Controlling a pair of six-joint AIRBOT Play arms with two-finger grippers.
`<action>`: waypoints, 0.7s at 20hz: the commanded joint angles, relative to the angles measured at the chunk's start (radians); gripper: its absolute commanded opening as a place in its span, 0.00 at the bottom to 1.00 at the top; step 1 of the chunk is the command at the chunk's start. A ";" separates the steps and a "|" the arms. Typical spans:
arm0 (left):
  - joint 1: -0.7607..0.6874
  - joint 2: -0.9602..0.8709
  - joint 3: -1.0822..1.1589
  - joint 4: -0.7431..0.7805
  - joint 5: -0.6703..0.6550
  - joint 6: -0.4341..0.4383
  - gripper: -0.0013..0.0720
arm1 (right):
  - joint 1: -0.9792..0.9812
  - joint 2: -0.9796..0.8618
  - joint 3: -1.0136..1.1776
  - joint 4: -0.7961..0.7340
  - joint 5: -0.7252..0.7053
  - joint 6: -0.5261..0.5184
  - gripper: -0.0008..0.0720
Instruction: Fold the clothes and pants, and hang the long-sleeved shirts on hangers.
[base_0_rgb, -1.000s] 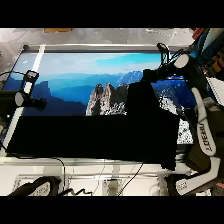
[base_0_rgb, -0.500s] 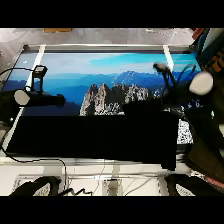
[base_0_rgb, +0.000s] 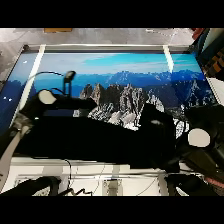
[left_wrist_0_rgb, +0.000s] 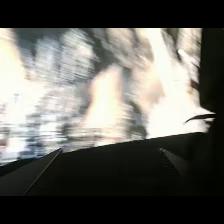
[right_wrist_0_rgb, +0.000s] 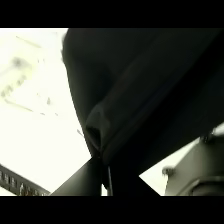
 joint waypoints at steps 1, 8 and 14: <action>-0.101 -0.101 0.000 -0.164 -0.002 0.007 0.96 | 0.021 0.020 -0.026 -0.039 0.078 0.040 0.03; -0.264 -0.242 0.000 -0.299 -0.009 0.100 0.96 | 0.021 0.020 -0.026 -0.123 -0.029 0.077 0.82; -0.320 -0.254 0.000 -0.293 -0.105 0.152 0.96 | 0.021 0.020 -0.026 -0.285 -0.086 0.084 0.82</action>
